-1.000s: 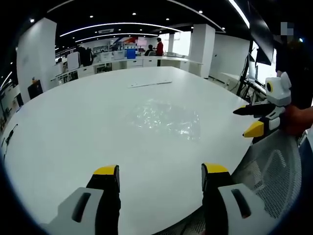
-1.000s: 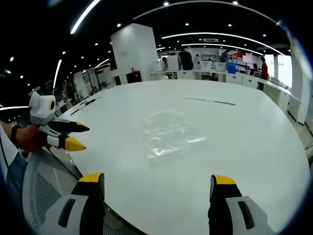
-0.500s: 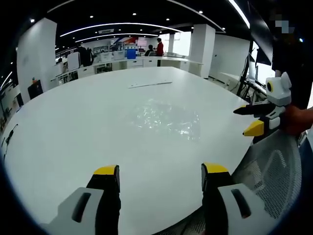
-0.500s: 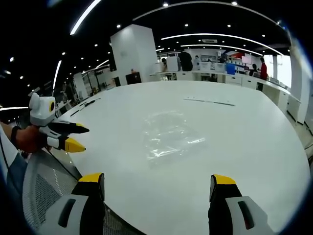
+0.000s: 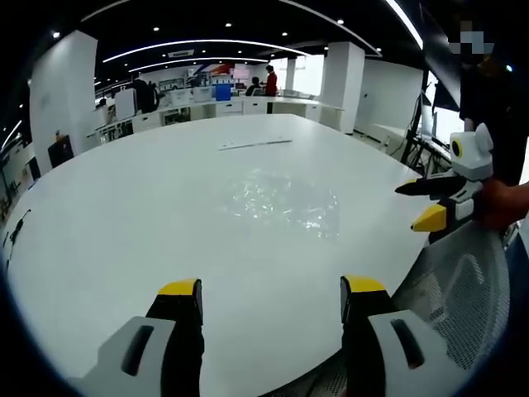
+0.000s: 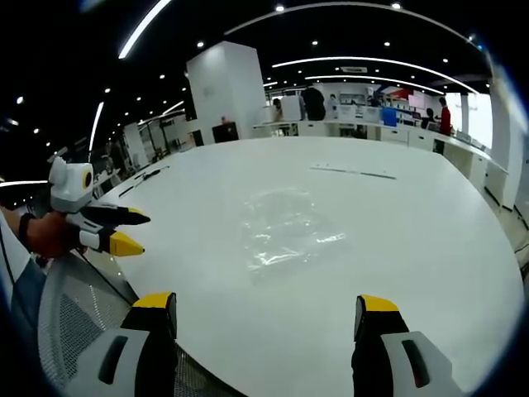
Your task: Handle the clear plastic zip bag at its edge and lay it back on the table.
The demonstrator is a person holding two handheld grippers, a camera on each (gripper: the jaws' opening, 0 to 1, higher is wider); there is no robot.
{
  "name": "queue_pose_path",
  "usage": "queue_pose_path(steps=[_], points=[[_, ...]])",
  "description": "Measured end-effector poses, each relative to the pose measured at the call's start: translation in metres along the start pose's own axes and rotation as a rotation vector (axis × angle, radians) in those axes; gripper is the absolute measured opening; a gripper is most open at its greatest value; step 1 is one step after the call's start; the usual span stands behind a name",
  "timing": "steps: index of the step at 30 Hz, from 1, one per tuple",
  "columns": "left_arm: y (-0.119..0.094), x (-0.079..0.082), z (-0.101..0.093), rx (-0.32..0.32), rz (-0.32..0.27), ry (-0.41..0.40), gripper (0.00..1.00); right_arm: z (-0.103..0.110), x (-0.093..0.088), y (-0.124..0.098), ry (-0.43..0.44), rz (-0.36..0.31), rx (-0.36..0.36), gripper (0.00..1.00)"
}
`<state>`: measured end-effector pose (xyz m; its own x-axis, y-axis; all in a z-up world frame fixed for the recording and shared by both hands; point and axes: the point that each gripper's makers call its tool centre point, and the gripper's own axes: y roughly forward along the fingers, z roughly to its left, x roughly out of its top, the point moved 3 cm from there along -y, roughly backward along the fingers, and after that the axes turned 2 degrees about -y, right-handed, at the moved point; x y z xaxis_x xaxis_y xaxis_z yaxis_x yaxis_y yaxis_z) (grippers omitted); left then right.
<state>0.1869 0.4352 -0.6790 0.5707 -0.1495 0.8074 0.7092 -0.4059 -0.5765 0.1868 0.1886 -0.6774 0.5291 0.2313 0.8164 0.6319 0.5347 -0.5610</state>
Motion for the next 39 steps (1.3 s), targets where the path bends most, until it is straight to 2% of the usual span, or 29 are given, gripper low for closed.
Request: queue_pose_path(steps=[34, 39], points=[[0.002, 0.001, 0.005, -0.001, -0.005, -0.025, 0.66, 0.000, 0.002, -0.001, 0.001, -0.008, 0.002, 0.88], [0.012, 0.009, 0.008, -0.007, -0.007, -0.015, 0.66, 0.001, 0.003, -0.001, -0.003, -0.009, 0.003, 0.88]])
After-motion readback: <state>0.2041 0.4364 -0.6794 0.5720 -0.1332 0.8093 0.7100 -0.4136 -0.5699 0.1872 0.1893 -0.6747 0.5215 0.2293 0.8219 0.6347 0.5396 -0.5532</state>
